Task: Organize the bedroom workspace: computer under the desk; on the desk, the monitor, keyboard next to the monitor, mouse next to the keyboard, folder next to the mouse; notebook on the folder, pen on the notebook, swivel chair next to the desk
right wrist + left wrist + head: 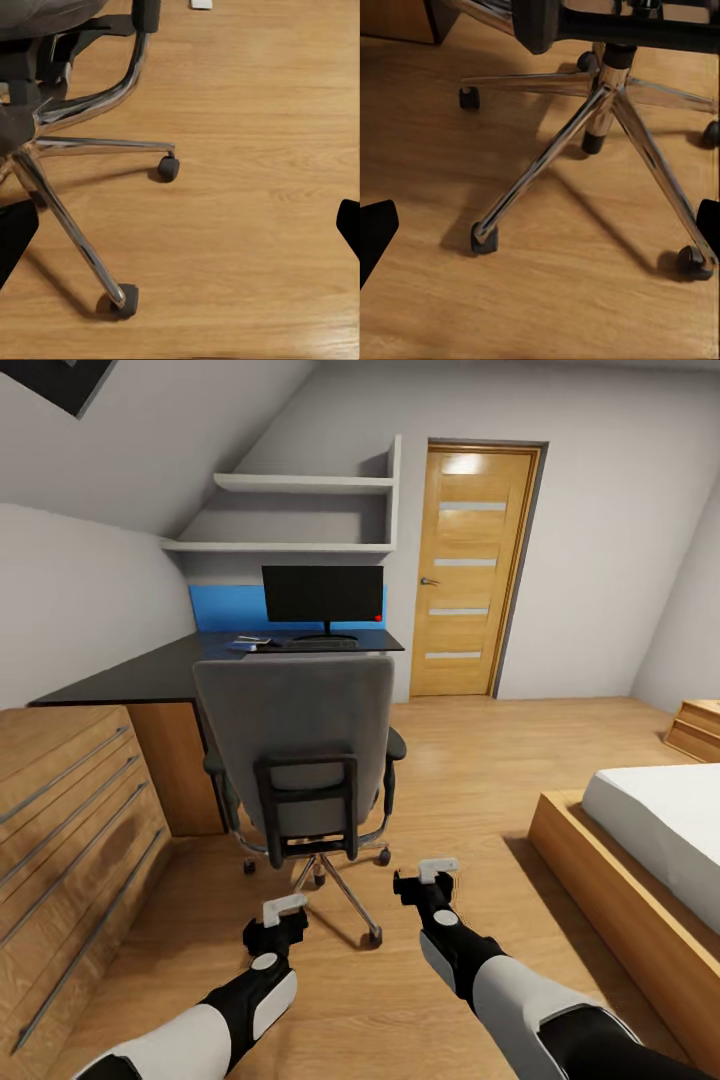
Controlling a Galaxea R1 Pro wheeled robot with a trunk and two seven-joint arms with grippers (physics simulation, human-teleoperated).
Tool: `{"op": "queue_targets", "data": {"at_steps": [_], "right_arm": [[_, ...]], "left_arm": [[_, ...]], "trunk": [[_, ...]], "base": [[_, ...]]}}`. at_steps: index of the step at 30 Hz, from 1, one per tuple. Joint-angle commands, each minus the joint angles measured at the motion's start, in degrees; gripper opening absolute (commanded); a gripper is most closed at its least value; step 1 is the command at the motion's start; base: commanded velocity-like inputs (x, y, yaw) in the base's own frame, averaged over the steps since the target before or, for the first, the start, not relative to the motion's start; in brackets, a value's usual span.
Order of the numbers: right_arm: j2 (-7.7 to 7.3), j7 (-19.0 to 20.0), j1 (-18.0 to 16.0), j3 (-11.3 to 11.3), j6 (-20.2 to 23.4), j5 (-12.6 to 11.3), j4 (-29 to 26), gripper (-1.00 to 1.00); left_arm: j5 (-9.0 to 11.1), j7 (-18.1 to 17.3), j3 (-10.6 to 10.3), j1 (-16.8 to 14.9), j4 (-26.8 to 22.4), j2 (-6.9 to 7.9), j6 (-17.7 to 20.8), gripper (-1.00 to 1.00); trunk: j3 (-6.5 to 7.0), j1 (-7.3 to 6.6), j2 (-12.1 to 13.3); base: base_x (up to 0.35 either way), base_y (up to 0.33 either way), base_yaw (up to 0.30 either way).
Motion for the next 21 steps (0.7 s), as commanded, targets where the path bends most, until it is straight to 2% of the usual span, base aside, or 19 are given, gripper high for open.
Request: {"op": "queue_targets", "data": {"at_steps": [1, 4, 13, 16, 21], "right_arm": [[0.0, -0.32, -0.05, 0.68, -0.16, 0.35, 0.48, 1.0], [0.0, -0.27, 0.03, 1.02, -0.16, 1.41, 1.17, 1.0], [0.0, 1.2, 0.75, 1.28, -0.11, 1.97, 1.34, 1.0], [0.0, 2.0, 1.07, 1.33, -0.15, 3.07, 1.32, 1.0], [0.0, 2.57, 1.24, 1.82, -0.1, 3.52, 0.85, 1.0]], "left_arm": [[0.46, 0.32, -0.69, -0.06, 0.02, -0.31, -0.47, 1.0], [0.41, 0.42, -0.89, -0.03, 0.04, -0.75, -0.89, 1.0], [0.37, 0.47, -0.78, -0.04, 0.05, -0.6, -1.51, 1.0], [0.32, 0.53, -0.81, -0.02, -0.01, -0.59, -1.54, 1.0], [0.31, 0.48, -0.81, -0.03, -0.03, -0.52, -1.38, 1.0]], "trunk": [[-0.05, -0.01, -0.02], [-0.05, -0.01, -0.02], [-0.05, -0.01, -0.02], [-0.05, -0.01, -0.02], [-0.05, -0.01, -0.02]], "base": [[0.0, 0.0, 0.006], [0.0, 0.0, 0.002], [0.0, 0.0, 0.041], [0.0, 0.0, 0.063], [0.0, 0.0, 0.013]]}}
